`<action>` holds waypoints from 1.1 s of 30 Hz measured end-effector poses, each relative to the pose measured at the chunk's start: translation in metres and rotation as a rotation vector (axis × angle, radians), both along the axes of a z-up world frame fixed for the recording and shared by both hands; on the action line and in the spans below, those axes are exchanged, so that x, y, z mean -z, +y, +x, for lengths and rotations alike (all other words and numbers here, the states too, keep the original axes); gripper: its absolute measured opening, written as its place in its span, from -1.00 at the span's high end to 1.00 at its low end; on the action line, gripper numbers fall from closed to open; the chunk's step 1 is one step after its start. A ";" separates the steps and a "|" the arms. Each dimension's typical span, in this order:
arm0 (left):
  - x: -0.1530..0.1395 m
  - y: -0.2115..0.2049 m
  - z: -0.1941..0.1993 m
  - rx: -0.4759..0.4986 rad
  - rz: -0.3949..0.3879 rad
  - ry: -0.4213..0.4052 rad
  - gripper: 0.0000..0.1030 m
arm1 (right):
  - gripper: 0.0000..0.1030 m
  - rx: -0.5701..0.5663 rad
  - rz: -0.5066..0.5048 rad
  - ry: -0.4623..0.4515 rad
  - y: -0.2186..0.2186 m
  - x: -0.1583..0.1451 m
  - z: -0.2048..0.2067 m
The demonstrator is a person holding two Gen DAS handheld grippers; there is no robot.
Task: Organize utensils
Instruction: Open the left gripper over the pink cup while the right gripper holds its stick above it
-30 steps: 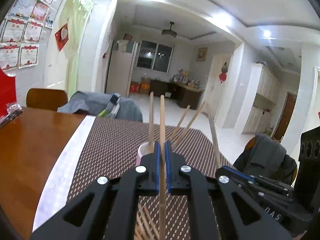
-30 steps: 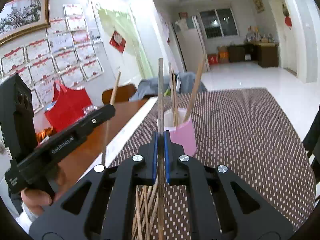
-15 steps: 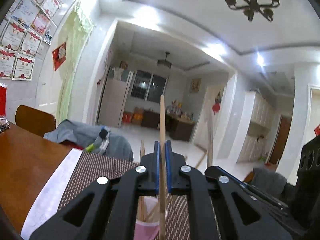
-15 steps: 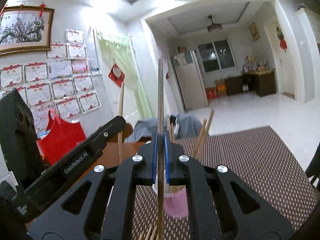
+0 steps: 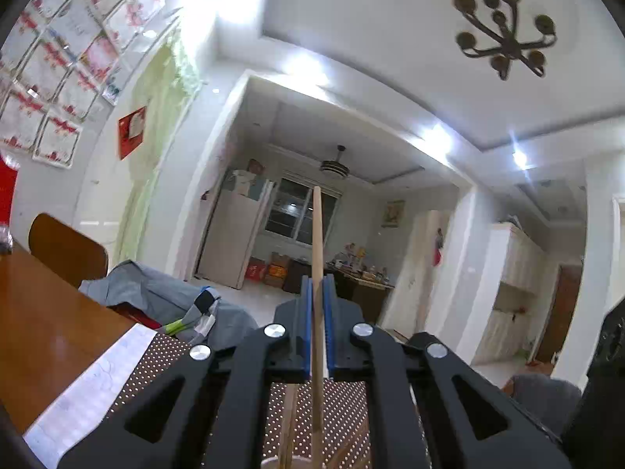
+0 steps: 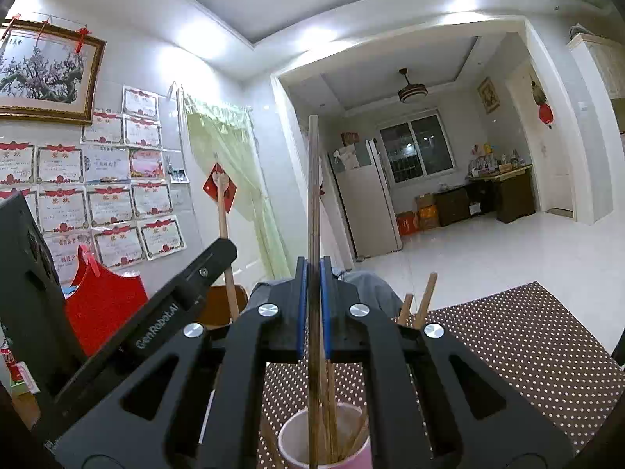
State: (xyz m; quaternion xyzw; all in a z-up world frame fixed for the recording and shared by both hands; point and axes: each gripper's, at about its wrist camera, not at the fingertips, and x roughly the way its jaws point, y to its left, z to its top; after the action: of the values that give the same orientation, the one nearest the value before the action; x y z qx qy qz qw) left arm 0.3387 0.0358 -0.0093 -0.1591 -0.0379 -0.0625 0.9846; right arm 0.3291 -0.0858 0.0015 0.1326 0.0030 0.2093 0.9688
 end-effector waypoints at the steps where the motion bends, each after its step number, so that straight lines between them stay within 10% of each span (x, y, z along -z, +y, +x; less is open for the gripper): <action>1: 0.001 0.000 0.002 -0.004 -0.006 -0.004 0.88 | 0.87 0.004 0.002 -0.008 0.000 0.000 0.002; 23: 0.029 0.009 0.010 -0.033 0.031 0.096 0.87 | 0.87 0.011 -0.051 0.020 0.005 0.022 0.005; 27: 0.029 0.007 -0.001 -0.033 0.073 0.124 0.39 | 0.87 0.025 -0.070 0.042 0.002 0.028 -0.002; 33: 0.020 -0.002 -0.024 -0.106 0.203 0.159 0.38 | 0.87 0.036 -0.061 0.106 -0.002 0.035 -0.006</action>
State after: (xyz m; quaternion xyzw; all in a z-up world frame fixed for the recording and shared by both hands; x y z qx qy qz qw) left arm 0.3149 0.0341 -0.0292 -0.0606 0.0382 -0.0010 0.9974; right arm 0.3230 -0.0879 -0.0335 0.1138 0.0582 0.1845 0.9745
